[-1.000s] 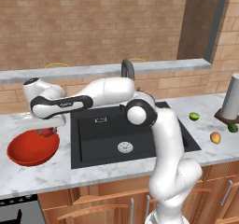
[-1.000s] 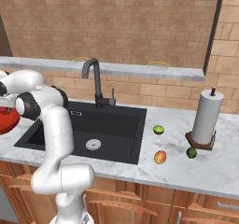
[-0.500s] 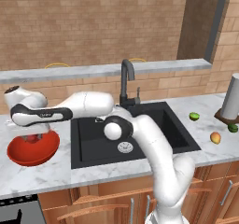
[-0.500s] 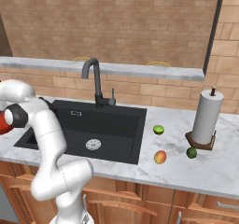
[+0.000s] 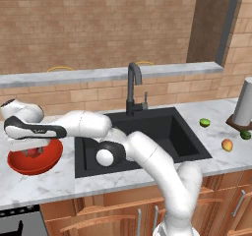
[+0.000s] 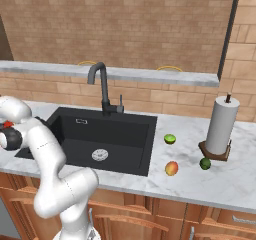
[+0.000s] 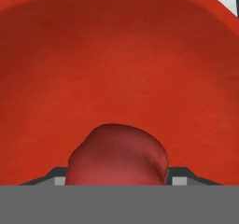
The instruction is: There is a mixed pile of frozen fruits and vegetables on the counter. Locate all the frozen vegetables and place the items in a bowl on the counter. Take all the frozen fruits and defrost them in a running sink.
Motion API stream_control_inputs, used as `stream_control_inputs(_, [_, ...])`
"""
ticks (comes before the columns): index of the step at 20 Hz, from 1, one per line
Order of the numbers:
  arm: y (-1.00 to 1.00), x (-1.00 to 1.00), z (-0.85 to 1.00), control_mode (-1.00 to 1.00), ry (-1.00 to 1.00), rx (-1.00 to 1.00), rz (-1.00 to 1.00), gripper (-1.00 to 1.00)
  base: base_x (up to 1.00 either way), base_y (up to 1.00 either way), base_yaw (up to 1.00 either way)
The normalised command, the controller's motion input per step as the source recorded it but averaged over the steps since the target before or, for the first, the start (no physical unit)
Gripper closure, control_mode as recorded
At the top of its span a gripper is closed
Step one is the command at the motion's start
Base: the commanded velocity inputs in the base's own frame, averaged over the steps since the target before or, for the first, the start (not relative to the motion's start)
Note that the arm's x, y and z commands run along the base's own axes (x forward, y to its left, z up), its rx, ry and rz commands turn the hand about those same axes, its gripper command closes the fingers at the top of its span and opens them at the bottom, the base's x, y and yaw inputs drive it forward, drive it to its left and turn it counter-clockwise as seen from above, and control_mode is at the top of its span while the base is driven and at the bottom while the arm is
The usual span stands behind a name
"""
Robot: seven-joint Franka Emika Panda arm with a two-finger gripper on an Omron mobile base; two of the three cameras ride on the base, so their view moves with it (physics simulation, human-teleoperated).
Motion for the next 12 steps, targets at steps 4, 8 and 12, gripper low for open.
stream_control_inputs(4, [-0.12,0.00,-0.21,-1.00,0.03,0.00,0.00,1.00,0.00,0.00,0.00])
stream_control_inputs(8, [0.05,0.00,-0.10,-1.00,0.05,0.00,-0.02,-1.00,0.00,0.00,0.00])
stream_control_inputs(12, [0.00,-0.04,0.00,-1.00,0.03,0.00,-0.01,-1.00,0.00,0.00,0.00])
